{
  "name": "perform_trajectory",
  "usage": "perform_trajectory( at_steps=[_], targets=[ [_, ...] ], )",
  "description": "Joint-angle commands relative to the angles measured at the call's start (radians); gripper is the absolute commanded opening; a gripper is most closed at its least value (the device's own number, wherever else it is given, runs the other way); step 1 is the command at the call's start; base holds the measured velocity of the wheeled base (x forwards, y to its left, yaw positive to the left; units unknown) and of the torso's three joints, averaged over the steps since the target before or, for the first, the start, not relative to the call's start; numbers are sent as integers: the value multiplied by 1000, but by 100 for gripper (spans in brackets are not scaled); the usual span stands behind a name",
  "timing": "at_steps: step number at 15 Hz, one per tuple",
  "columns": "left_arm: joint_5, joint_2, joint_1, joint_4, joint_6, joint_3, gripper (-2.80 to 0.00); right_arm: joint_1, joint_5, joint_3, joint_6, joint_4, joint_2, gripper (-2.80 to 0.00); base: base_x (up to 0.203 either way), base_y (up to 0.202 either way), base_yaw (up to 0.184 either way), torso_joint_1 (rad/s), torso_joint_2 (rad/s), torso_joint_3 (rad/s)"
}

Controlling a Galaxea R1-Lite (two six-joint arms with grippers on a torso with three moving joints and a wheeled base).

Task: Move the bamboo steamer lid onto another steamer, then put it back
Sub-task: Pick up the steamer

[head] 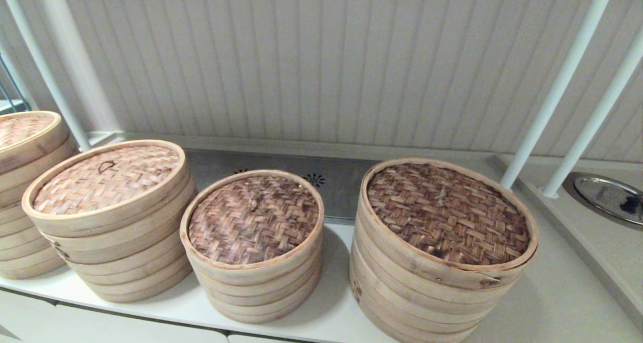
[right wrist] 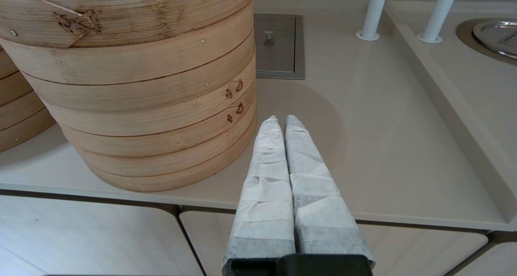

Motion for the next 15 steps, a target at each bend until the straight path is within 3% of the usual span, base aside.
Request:
perform_trajectory(
  at_steps=[1, 6, 10, 15],
  targets=[
    [0, 0, 0, 0, 0, 0, -280, 0, 0, 2, 1, 0, 1, -280, 0, 0, 0, 0, 0, 0],
    [2, 0, 0, -1, 2, 0, -280, 0, 0, 3, 1, 0, 1, -280, 0, 0, 0, 0, 0, 0],
    [1, 25, 0, -66, 45, -14, -280, 0, 0, 3, 1, 0, 1, -280, 0, 0, 0, 0, 0, 0],
    [-1, 293, 0, -112, 62, -276, -280, 0, 0, 2, 1, 0, 1, -280, 0, 0, 0, 0, 0, 0]
  ],
)
